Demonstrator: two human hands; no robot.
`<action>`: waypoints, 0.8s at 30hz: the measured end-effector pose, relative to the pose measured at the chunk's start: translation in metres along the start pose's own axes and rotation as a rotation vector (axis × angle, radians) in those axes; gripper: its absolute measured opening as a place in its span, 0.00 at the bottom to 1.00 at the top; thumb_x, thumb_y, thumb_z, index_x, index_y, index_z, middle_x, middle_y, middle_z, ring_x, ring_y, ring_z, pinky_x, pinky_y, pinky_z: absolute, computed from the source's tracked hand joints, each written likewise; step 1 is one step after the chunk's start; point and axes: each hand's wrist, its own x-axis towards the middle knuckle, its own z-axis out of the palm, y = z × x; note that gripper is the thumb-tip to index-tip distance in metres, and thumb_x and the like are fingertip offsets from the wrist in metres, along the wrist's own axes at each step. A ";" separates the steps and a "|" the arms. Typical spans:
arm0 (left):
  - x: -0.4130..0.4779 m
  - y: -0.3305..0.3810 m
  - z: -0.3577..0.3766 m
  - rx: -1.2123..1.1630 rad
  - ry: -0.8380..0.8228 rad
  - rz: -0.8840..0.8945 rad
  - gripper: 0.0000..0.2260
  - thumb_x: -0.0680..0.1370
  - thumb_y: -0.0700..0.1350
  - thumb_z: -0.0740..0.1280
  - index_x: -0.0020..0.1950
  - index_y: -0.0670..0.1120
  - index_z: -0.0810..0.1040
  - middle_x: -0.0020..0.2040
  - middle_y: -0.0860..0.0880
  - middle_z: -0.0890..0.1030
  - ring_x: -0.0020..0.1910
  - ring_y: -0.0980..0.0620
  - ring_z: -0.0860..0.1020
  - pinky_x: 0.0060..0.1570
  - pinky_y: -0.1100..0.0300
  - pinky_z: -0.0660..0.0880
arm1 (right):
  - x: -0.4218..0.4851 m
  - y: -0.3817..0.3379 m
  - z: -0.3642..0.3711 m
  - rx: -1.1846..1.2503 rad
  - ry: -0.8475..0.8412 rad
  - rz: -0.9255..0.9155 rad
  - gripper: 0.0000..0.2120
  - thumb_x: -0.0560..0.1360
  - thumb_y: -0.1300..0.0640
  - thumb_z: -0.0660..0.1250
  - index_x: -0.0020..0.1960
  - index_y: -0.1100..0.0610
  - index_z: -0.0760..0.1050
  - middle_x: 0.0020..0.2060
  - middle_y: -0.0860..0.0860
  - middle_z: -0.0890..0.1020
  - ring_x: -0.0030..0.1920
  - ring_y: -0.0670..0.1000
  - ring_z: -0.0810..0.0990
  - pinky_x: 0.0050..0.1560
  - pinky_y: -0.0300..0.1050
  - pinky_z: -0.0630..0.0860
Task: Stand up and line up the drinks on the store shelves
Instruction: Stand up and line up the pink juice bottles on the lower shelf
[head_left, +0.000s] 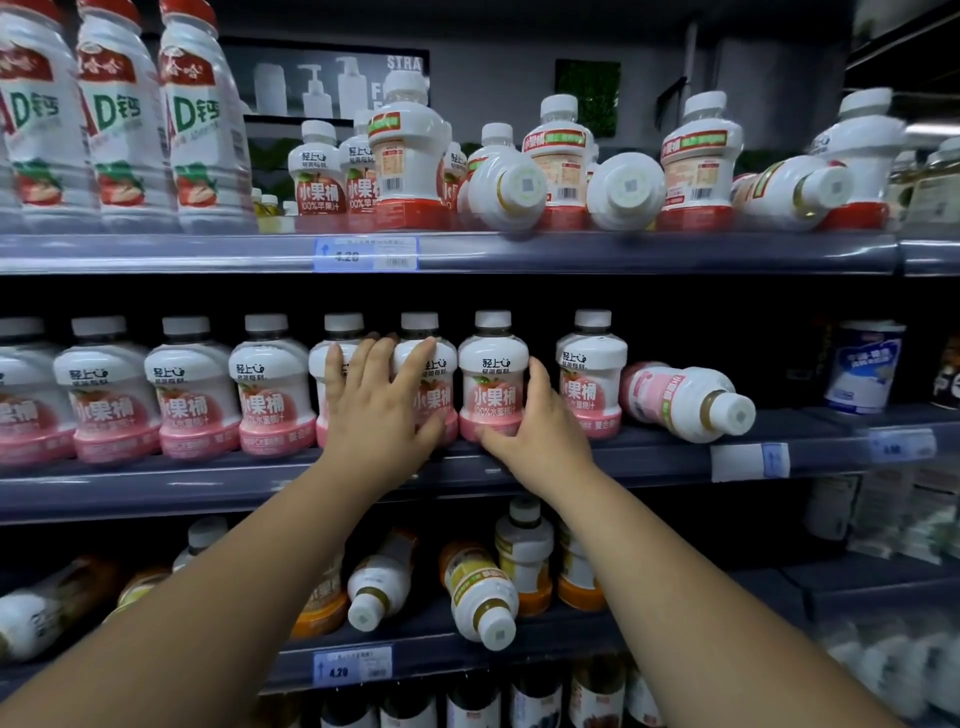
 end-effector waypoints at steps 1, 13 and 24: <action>0.002 0.004 -0.002 -0.039 0.007 -0.003 0.34 0.71 0.62 0.61 0.76 0.53 0.65 0.71 0.40 0.68 0.74 0.38 0.61 0.74 0.39 0.43 | -0.001 0.002 -0.005 0.045 0.015 0.007 0.48 0.70 0.41 0.75 0.79 0.52 0.52 0.73 0.51 0.68 0.71 0.53 0.68 0.68 0.50 0.69; -0.005 0.116 0.007 -0.523 -0.041 0.290 0.32 0.71 0.58 0.63 0.74 0.51 0.65 0.73 0.40 0.65 0.71 0.39 0.65 0.68 0.42 0.67 | -0.056 0.032 -0.095 0.094 0.368 -0.026 0.30 0.70 0.56 0.76 0.69 0.52 0.70 0.61 0.45 0.72 0.62 0.44 0.71 0.63 0.41 0.71; 0.014 0.195 0.039 -0.441 -0.046 0.108 0.35 0.70 0.58 0.68 0.75 0.51 0.65 0.74 0.38 0.61 0.71 0.36 0.62 0.66 0.38 0.66 | -0.039 0.120 -0.138 -0.070 0.319 0.069 0.41 0.64 0.49 0.81 0.72 0.54 0.68 0.66 0.51 0.72 0.66 0.53 0.71 0.65 0.45 0.69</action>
